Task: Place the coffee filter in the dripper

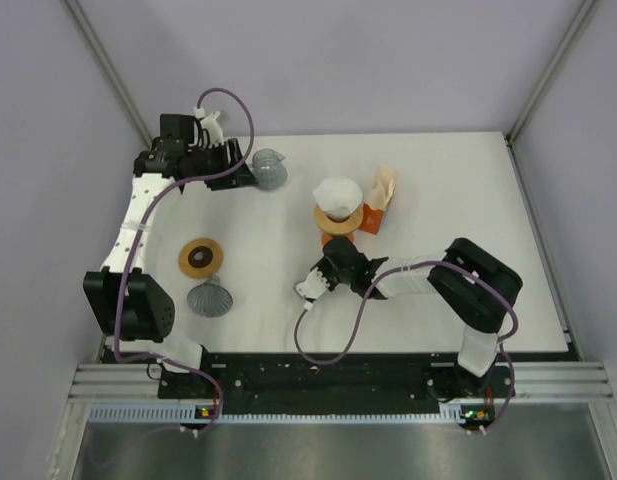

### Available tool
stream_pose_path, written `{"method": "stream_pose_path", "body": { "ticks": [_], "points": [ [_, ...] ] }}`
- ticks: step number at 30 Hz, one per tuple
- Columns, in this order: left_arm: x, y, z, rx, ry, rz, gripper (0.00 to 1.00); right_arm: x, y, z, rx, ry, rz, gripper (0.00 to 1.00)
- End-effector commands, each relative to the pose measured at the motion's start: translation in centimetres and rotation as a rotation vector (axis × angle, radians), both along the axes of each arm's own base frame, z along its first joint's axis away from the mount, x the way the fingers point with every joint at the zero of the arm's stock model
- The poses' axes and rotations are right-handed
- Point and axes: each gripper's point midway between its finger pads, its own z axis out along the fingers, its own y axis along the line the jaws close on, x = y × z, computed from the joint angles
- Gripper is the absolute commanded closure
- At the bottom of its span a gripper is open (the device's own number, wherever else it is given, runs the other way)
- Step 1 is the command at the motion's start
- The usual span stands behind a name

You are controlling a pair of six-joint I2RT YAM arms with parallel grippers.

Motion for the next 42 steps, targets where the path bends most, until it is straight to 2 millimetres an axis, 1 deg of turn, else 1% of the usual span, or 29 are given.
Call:
{"method": "stream_pose_path", "body": {
  "ticks": [1,10,13,14,15,16,17,18,20,22,23,24,26,27,28,29,31,32,33,34,35,36,37,39,42],
  "points": [
    [0.5,0.4,1.5,0.006,-0.079,-0.002,0.45,2.9,1.4,1.3,0.035,-0.036,0.029,1.00],
    [1.5,0.9,0.2,0.043,-0.063,0.006,0.45,7.2,1.4,-0.1,0.021,-0.016,0.006,1.00],
    [2.3,1.7,-1.3,0.105,-0.044,0.008,0.44,8.3,1.6,-0.3,0.020,-0.021,0.004,1.00],
    [3.0,2.2,-1.8,0.135,-0.035,0.021,0.44,8.5,1.8,-0.1,0.025,-0.025,0.005,1.00],
    [3.4,2.6,-2.8,0.161,-0.012,0.024,0.44,8.6,2.1,0.1,0.032,-0.027,0.010,1.00],
    [3.8,3.0,-3.0,0.187,-0.015,0.032,0.44,8.8,2.5,0.6,0.050,-0.033,0.018,1.00],
    [4.5,3.4,-3.6,0.211,-0.008,0.040,0.44,8.9,2.7,1.1,0.066,-0.034,0.012,1.00],
    [5.1,3.7,-3.9,0.228,-0.012,0.050,0.44,8.8,3.4,1.7,0.099,-0.026,0.026,1.00],
    [6.4,4.4,-3.7,0.265,-0.033,0.079,0.43,8.7,4.0,2.8,0.133,-0.027,0.021,1.00],
    [7.9,5.0,-3.4,0.291,-0.061,0.104,0.41,7.8,5.1,4.3,0.182,-0.035,0.030,1.00],
    [8.5,5.1,-3.3,0.295,-0.071,0.116,0.40,7.5,5.5,5.4,0.225,-0.045,0.025,0.98],
    [9.2,5.2,-3.0,0.298,-0.086,0.130,0.39,6.9,6.2,6.4,0.266,-0.047,0.028,0.94],
    [10.7,5.4,-2.7,0.294,-0.116,0.164,0.38,5.4,7.1,8.5,0.359,-0.023,0.025,0.81],
    [11.4,5.5,-2.8,0.292,-0.124,0.176,0.36,4.4,7.6,9.1,0.395,0.003,0.033,0.74],
    [12.2,5.5,-3.0,0.292,-0.132,0.183,0.34,3.4,7.9,10.4,0.445,0.036,0.039,0.66],
    [12.8,5.5,-3.2,0.299,-0.135,0.190,0.33,2.4,8.3,11.3,0.494,0.080,0.037,0.60],
    [14.2,5.8,-4.1,0.311,-0.123,0.203,0.32,0.8,8.5,12.5,0.564,0.157,0.012,0.41],
    [14.8,5.8,-4.5,0.314,-0.117,0.209,0.32,0.0,8.6,13.1,0.592,0.190,0.002,0.38],
    [15.4,5.8,-5.0,0.313,-0.109,0.210,0.32,-0.7,8.6,13.8,0.630,0.225,-0.019,0.10],
    [16.0,5.7,-5.2,0.311,-0.114,0.212,0.32,-1.5,8.6,14.6,0.661,0.250,-0.030,0.09],
    [16.8,5.6,-5.9,0.316,-0.113,0.216,0.32,-2.4,8.6,15.3,0.690,0.275,-0.035,0.09],
    [17.5,5.7,-6.3,0.321,-0.120,0.224,0.31,-3.1,8.5,16.2,0.725,0.300,-0.048,0.08],
    [18.1,5.7,-6.7,0.328,-0.123,0.229,0.31,-3.9,8.5,16.6,0.747,0.332,-0.060,0.08],
    [19.5,5.8,-7.1,0.342,-0.140,0.247,0.31,-5.0,7.9,18.1,0.795,0.382,-0.091,0.08],
    [21.3,5.3,-7.5,0.321,-0.158,0.247,0.32,-6.9,6.8,19.1,0.832,0.469,-0.126,0.08]
  ]
}}
